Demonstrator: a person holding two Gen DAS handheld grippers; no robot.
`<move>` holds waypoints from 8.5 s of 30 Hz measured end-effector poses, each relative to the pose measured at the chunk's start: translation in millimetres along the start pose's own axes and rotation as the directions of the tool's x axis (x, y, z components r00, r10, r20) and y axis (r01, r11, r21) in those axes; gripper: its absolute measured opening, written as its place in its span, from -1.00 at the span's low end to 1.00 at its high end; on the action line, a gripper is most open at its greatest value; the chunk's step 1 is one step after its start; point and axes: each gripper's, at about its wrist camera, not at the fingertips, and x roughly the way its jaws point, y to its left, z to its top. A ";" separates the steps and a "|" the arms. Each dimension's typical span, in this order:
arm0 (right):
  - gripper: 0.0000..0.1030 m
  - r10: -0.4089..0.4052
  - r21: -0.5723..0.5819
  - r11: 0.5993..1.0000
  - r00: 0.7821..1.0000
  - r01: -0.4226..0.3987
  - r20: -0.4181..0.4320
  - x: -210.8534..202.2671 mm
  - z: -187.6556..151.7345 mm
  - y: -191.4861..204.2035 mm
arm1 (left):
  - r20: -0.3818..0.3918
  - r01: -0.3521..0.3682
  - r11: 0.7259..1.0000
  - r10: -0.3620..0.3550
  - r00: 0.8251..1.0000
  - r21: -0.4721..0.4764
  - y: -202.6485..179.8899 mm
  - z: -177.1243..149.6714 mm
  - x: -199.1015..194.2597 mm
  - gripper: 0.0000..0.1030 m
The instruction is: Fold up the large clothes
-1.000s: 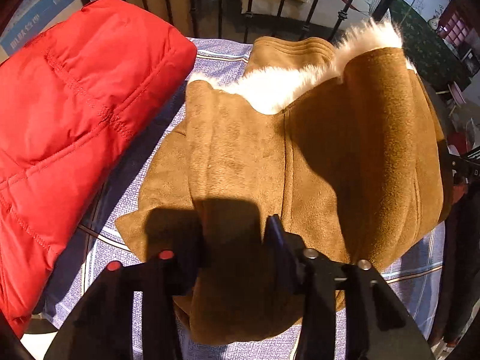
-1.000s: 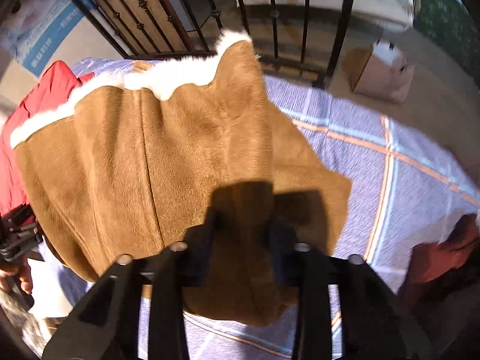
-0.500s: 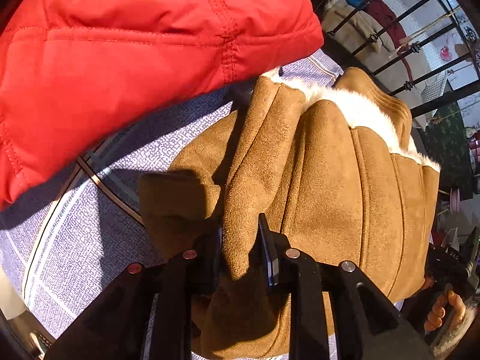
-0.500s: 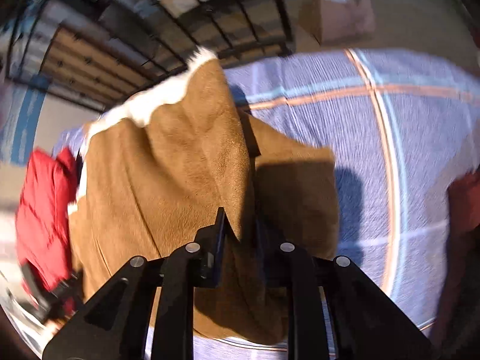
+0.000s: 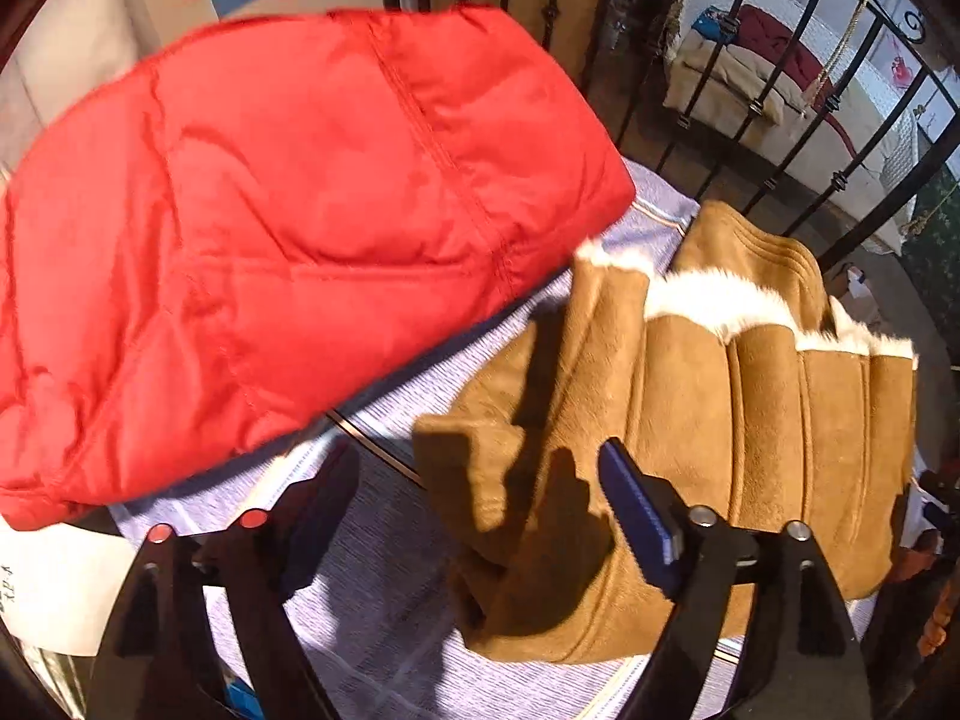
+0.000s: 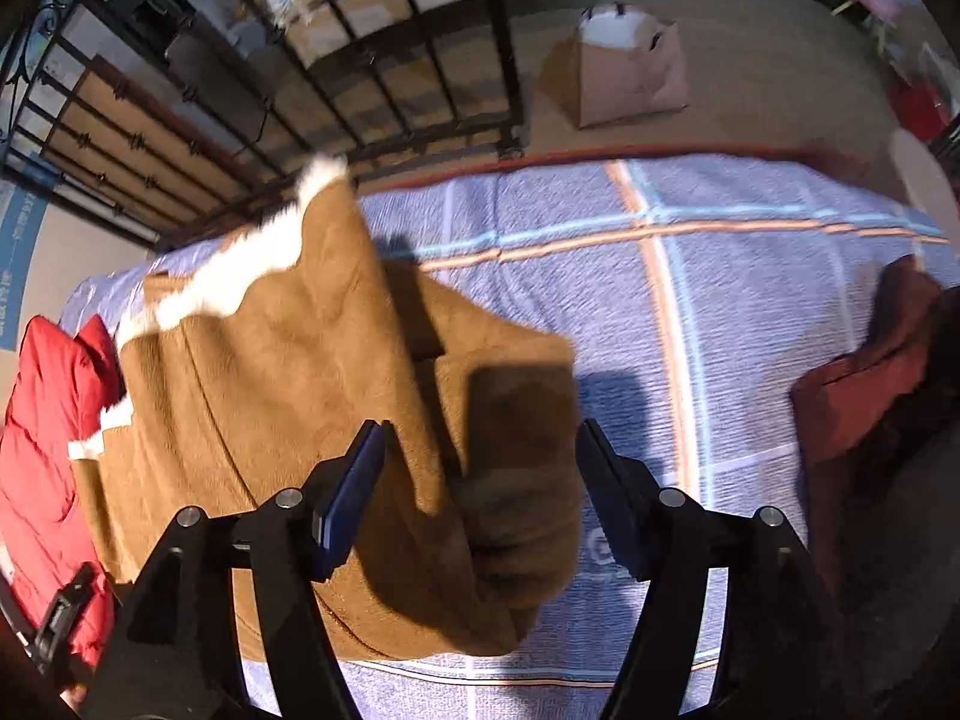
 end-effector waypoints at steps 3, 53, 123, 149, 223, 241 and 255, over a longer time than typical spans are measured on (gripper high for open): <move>0.32 0.001 -0.083 0.997 0.997 0.005 0.072 -22.3 -11.4 12.5 | 0.039 0.008 0.999 -0.006 0.999 -0.032 -1.0 11.2 -12.2 0.64; 0.92 -0.085 -0.469 0.883 0.985 0.006 -0.148 88.6 -32.4 112.6 | -0.258 0.142 0.962 -0.080 0.963 0.232 -150.3 -3.6 117.6 0.91; 0.16 0.521 0.169 0.847 0.851 -0.504 -0.072 67.8 -17.7 -31.3 | -0.191 0.403 0.891 -0.442 0.877 -0.209 1.8 -9.3 97.8 -0.18; 0.01 -0.152 0.552 0.780 0.768 -0.294 0.623 -324.6 -259.9 -301.8 | -0.493 0.792 0.115 -0.727 0.479 0.600 -480.4 -58.5 -191.9 -0.30; 0.89 -0.400 0.675 0.687 0.915 0.267 0.045 -285.6 -323.3 -294.1 | -0.181 0.188 -0.031 -0.456 0.871 0.982 -484.0 -301.4 -256.4 0.88; 0.89 -0.381 0.660 0.704 0.924 0.260 0.042 -276.7 -319.5 -294.3 | -0.181 0.188 -0.024 -0.407 0.895 0.982 -485.1 -310.9 -247.6 0.88; 0.89 -0.384 0.659 0.704 0.923 0.264 0.041 -276.8 -316.0 -295.7 | -0.191 0.200 -0.021 -0.401 0.896 0.980 -486.1 -310.2 -243.7 0.88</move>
